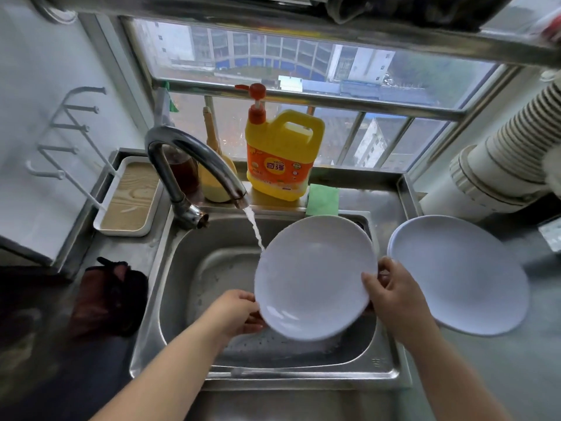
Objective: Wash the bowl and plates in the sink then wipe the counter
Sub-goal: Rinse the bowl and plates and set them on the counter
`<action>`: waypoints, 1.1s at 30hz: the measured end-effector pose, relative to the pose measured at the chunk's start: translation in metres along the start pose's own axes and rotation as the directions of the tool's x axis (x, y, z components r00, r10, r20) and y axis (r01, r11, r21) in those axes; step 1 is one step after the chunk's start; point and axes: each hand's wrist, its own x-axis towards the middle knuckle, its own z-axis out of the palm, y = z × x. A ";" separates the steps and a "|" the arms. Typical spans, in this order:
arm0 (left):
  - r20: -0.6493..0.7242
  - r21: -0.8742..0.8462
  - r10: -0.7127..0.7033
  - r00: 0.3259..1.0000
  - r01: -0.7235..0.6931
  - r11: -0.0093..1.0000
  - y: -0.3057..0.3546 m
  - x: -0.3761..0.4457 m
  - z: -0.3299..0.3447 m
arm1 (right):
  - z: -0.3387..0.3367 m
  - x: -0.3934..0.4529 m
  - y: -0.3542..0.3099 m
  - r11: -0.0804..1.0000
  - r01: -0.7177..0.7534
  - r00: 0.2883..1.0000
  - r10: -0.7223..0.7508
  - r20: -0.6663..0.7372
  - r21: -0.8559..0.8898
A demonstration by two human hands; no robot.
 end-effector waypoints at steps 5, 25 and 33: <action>-0.041 -0.201 0.084 0.996 -0.090 0.975 0.018 0.006 0.017 | -0.003 -0.009 0.005 0.991 0.133 0.981 -0.136 -0.138 -0.031; -0.513 -0.027 0.458 0.726 -0.547 0.836 0.027 -0.043 -0.074 | 0.118 0.011 -0.002 0.790 -0.470 0.861 0.313 0.401 0.394; -0.520 -0.108 0.330 0.788 -0.444 0.889 0.007 -0.050 -0.089 | 0.117 -0.001 -0.011 0.838 -0.462 0.800 0.252 0.544 0.290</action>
